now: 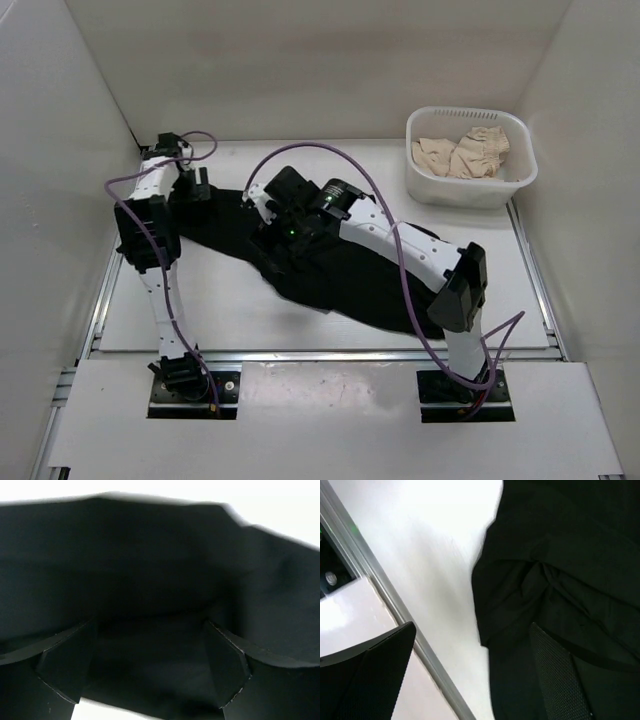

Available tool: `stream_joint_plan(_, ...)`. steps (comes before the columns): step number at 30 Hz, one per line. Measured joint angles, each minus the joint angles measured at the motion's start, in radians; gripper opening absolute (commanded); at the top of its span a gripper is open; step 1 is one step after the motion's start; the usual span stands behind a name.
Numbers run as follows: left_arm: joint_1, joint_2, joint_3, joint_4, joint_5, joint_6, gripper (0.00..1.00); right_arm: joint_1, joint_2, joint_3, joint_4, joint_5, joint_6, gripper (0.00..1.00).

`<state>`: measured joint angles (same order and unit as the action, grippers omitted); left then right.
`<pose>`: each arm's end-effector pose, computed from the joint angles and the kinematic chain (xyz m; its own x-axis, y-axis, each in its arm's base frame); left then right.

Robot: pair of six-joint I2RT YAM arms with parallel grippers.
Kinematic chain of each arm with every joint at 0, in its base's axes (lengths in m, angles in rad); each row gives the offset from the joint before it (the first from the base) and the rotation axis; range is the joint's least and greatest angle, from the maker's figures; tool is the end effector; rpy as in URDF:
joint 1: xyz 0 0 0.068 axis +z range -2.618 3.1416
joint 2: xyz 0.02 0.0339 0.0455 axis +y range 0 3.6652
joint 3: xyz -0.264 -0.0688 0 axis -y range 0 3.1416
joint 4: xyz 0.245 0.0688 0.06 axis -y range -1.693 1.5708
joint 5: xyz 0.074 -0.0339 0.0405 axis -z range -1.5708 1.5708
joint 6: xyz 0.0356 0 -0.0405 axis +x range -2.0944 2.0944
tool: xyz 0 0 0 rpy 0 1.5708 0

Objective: Fold and stack the trousers
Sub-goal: Flatten the trousers out

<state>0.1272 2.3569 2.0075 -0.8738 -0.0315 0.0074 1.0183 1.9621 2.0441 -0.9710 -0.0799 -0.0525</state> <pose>0.4907 0.0639 0.1695 -0.9336 -0.1119 -0.3404 -0.1305 0.9909 0.0321 0.2227 0.3666 0.3524 -0.3610 -0.6852 -0.6326 -0.8951 0.4450 0.0288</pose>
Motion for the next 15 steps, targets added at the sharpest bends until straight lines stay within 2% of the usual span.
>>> stream_joint_plan(2,0.044,-0.044,-0.03,-0.014,0.029,-0.001,0.97,0.003,-0.035,-0.056,0.012,0.017,0.005,0.99)
stream_joint_plan(4,0.078,-0.106,-0.053,-0.031,0.038,-0.005,0.97,-0.023,-0.125,-0.183,0.043,0.046,0.05,0.99)
stream_joint_plan(7,0.046,-0.226,-0.076,-0.04,0.03,-0.008,0.99,-0.128,-0.334,-0.424,0.111,0.147,0.189,0.99)
stream_joint_plan(10,-0.114,-0.334,-0.082,-0.03,0.003,-0.009,1.0,-0.37,-0.563,-0.636,0.108,0.308,0.413,0.99)
stream_joint_plan(13,-0.396,-0.359,-0.038,-0.004,-0.011,-0.008,1.0,-0.669,-0.719,-0.836,0.05,0.43,0.62,0.99)
stream_joint_plan(15,-0.558,-0.311,0.014,0.005,-0.008,-0.007,1.0,-0.798,-0.782,-0.974,0.007,0.466,0.705,0.99)
